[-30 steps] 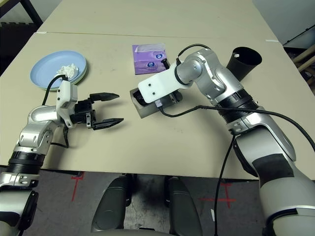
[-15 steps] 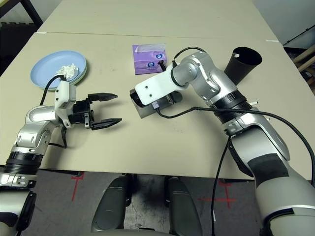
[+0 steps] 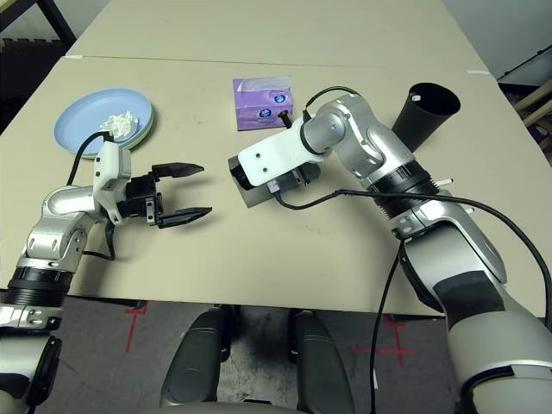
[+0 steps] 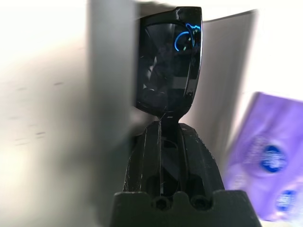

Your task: Organize and tidy the items on the table.

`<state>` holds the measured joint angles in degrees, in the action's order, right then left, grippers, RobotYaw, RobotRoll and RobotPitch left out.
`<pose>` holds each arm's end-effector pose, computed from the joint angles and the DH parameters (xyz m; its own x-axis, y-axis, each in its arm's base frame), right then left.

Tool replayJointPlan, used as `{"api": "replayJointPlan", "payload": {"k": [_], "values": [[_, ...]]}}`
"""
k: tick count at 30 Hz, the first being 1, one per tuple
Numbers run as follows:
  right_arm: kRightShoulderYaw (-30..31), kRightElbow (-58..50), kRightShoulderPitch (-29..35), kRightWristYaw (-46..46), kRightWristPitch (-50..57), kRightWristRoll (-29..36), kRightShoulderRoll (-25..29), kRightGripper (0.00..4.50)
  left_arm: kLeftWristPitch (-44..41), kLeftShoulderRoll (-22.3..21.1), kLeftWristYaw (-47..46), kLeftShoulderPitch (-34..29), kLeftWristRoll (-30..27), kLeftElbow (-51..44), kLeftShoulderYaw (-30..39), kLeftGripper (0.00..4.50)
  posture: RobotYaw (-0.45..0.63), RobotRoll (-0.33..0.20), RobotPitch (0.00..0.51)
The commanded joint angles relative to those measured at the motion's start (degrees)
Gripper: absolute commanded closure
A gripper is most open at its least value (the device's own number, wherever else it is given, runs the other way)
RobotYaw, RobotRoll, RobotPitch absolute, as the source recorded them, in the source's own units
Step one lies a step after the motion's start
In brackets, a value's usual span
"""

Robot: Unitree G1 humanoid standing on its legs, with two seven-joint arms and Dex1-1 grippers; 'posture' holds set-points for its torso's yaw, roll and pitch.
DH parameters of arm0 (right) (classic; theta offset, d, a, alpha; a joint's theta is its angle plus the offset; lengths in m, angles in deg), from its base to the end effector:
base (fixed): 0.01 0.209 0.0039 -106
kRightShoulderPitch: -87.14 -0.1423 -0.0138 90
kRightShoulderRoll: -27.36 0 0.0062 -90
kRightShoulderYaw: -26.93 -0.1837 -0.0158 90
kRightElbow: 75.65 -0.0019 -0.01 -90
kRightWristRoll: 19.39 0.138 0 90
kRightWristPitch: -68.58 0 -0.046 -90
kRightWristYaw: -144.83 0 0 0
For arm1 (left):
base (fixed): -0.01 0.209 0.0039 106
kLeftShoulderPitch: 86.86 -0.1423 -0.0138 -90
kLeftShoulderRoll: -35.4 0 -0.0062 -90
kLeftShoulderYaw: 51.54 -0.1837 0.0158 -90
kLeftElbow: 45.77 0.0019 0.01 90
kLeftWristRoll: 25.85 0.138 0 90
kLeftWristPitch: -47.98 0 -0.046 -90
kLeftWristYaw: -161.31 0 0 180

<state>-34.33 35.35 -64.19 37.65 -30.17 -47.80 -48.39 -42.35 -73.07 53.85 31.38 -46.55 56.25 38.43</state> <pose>0.3272 -0.1158 0.2506 0.4477 0.4795 -0.7547 -0.5953 -0.4699 -0.6517 0.2840 0.2455 0.1627 0.3341 -0.9351 -0.1178 0.8980 0.2779 0.3412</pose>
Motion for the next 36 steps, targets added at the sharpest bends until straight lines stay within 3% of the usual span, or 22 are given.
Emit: {"api": "replayJointPlan", "payload": {"k": [1,15,26,36], "values": [[0.35,-2.31,0.67,1.88,1.02,1.25,0.48,4.17,0.62,-0.22,0.52,-0.35,-0.23,-0.08,0.05,0.00,0.26,0.000,0.209],[0.61,-2.38,0.22,2.20,1.86,1.46,-0.24,4.17,0.72,-0.38,0.64,-0.14,-0.15,0.50,0.08,0.00,0.27,0.000,0.206],[-1.03,-2.15,-1.03,1.82,3.49,3.21,-0.82,0.12,0.45,-0.46,0.40,0.35,0.03,0.51,0.00,0.00,0.26,0.000,0.200],[-8.40,1.41,-5.37,1.72,9.29,12.54,-0.74,0.02,0.16,-0.45,0.38,1.10,0.20,1.13,-0.16,0.00,0.24,0.000,0.200]]}}
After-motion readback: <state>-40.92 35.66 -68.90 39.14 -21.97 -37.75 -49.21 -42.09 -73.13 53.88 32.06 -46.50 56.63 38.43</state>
